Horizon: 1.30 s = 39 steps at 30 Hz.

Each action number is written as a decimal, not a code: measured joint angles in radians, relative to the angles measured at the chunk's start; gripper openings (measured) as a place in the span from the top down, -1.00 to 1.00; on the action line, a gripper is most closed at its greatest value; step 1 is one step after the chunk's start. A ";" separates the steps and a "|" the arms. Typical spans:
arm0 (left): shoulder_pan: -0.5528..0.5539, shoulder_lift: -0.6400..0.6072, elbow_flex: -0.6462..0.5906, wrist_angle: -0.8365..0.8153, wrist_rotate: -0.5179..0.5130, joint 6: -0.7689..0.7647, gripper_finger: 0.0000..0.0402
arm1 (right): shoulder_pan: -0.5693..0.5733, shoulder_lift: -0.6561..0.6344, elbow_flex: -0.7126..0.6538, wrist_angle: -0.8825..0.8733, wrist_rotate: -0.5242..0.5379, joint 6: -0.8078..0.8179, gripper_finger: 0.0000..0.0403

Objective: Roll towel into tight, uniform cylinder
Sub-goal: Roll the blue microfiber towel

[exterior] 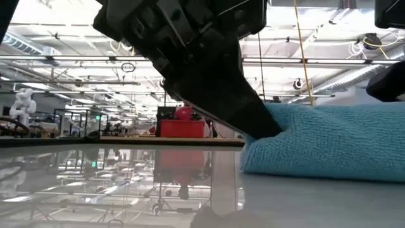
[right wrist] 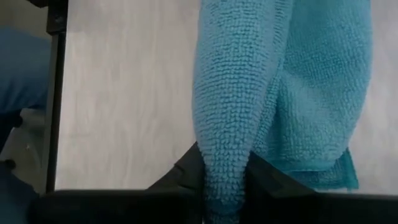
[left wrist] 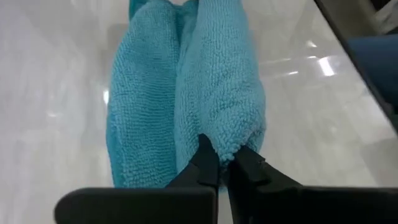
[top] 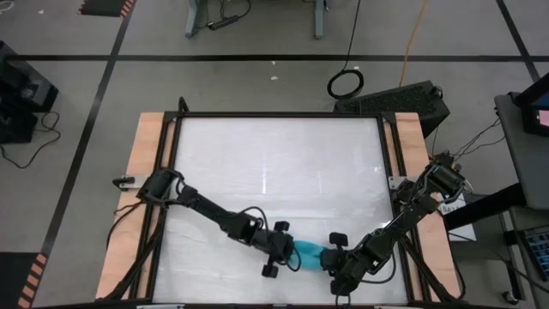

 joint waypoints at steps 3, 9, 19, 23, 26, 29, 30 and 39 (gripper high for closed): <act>0.013 0.000 0.000 -0.017 0.039 -0.037 0.95 | 0.000 -0.001 0.001 -0.013 0.005 0.027 0.68; 0.029 0.000 -0.001 -0.025 0.083 -0.075 0.95 | 0.005 -0.004 0.002 -0.046 0.006 -0.002 0.38; 0.041 -0.003 -0.002 -0.075 0.094 -0.090 0.95 | 0.055 -0.065 0.001 -0.140 0.120 -0.110 0.03; 0.049 -0.003 -0.002 -0.072 0.101 -0.090 0.95 | 0.089 -0.074 0.001 -0.143 0.213 -0.189 0.02; 0.057 -0.003 -0.002 -0.072 0.102 -0.090 0.95 | 0.110 -0.073 0.001 -0.131 0.262 -0.272 0.02; 0.063 -0.003 -0.002 -0.071 0.109 -0.091 0.95 | 0.122 -0.071 0.001 -0.131 0.319 -0.321 0.01; 0.064 -0.003 -0.002 -0.071 0.110 -0.091 0.95 | 0.126 -0.071 0.001 -0.130 0.339 -0.334 0.01; 0.069 -0.002 -0.002 -0.069 0.123 -0.094 0.95 | 0.121 -0.055 0.002 -0.020 0.406 -0.523 0.01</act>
